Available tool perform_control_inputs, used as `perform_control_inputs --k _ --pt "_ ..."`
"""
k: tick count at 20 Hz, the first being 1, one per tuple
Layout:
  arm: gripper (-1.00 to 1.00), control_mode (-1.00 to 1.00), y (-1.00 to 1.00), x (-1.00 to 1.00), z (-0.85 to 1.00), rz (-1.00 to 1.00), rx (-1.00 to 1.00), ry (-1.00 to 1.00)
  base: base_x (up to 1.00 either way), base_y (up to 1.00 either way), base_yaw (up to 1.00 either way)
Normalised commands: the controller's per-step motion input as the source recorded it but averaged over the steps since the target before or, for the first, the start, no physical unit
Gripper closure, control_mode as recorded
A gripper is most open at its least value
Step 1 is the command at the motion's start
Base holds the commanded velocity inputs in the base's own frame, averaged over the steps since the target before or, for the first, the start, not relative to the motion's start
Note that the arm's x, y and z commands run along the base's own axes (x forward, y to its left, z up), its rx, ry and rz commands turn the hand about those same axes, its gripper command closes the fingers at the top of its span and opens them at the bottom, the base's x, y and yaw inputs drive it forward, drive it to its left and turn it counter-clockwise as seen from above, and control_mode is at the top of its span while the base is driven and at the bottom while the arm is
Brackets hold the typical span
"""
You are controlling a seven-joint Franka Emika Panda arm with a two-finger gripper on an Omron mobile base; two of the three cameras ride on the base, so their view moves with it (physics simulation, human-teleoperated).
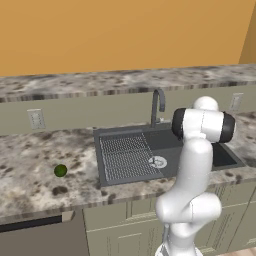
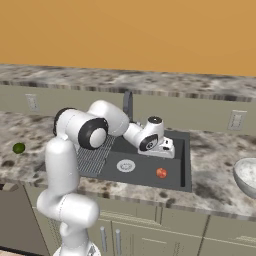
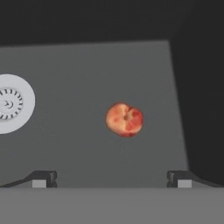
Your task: Remove the lime and peach from the sink. Then move the bowl and cup from the counter to the sink for washing.
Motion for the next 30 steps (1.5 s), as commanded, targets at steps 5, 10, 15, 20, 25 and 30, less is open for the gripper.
perform_control_inputs --k 5,10,15,20,25,30 --pt "-1.00 -1.00 -0.06 0.12 -0.10 0.00 0.00 -0.02 0.00 0.00 0.00" --pt "-1.00 -1.00 -0.08 0.13 -0.10 0.00 0.00 -0.06 0.00 0.00 0.00" --pt "-1.00 -1.00 -0.10 0.10 -0.11 0.00 0.00 -0.06 0.00 0.00 0.00" --pt "-1.00 -1.00 -0.05 0.01 -0.15 0.00 0.00 0.00 0.00 0.00 0.00" --pt "-1.00 -1.00 -0.01 0.00 -0.14 0.00 0.00 0.00 0.00 0.00 0.00" --pt "-1.00 -1.00 0.00 0.01 -0.15 0.00 0.00 0.00 0.00 0.00 0.00"
